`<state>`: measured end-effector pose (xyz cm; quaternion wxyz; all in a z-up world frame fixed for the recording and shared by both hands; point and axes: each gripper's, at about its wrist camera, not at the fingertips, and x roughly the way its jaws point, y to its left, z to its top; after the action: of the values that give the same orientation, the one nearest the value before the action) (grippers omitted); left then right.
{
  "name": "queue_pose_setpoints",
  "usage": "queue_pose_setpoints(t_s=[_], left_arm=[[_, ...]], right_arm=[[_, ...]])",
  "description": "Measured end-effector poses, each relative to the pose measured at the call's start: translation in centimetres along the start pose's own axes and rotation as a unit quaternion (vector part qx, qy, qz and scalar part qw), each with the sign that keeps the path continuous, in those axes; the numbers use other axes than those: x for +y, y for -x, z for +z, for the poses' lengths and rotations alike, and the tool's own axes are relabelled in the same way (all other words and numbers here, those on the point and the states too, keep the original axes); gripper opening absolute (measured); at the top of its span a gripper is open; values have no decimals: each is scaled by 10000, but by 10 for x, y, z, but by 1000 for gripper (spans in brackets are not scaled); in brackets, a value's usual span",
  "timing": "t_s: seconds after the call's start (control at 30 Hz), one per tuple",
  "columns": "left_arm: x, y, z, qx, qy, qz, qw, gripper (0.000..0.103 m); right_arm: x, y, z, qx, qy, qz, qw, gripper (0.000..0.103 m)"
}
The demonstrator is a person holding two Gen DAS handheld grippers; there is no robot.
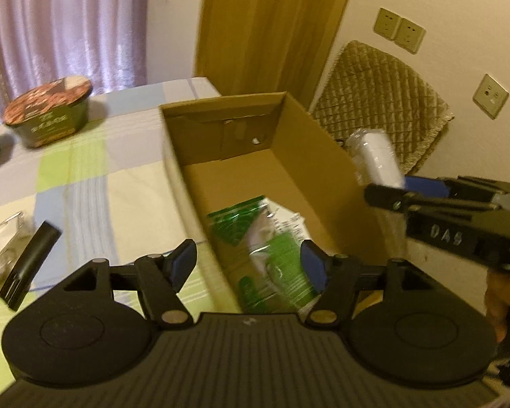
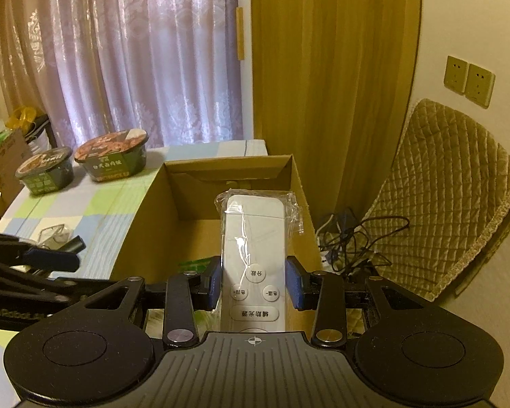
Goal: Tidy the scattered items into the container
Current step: 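Open both grippers to drop the medicine box and white remote into the box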
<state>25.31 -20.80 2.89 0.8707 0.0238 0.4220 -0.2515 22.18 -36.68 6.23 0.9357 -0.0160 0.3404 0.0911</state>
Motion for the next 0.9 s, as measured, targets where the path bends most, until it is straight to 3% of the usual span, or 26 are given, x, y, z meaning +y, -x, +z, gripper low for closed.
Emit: queue_pose_setpoints(t_s=[0.73, 0.77, 0.8, 0.83, 0.9], left_arm=[[16, 12, -19, 21, 146, 54, 9999, 67], [17, 12, -20, 23, 153, 56, 9999, 67], [17, 13, -21, 25, 162, 58, 9998, 67], [18, 13, -22, 32, 167, 57, 9998, 67], [19, 14, -24, 41, 186, 58, 9998, 67]], right_arm=[[15, -18, 5, 32, 126, 37, 9999, 42], [15, -19, 6, 31, 135, 59, 9999, 51], [15, -19, 6, 10, 111, 38, 9999, 87], [14, -17, 5, -75, 66, 3, 10000, 101], [14, -14, 5, -137, 56, 29, 9999, 102]])
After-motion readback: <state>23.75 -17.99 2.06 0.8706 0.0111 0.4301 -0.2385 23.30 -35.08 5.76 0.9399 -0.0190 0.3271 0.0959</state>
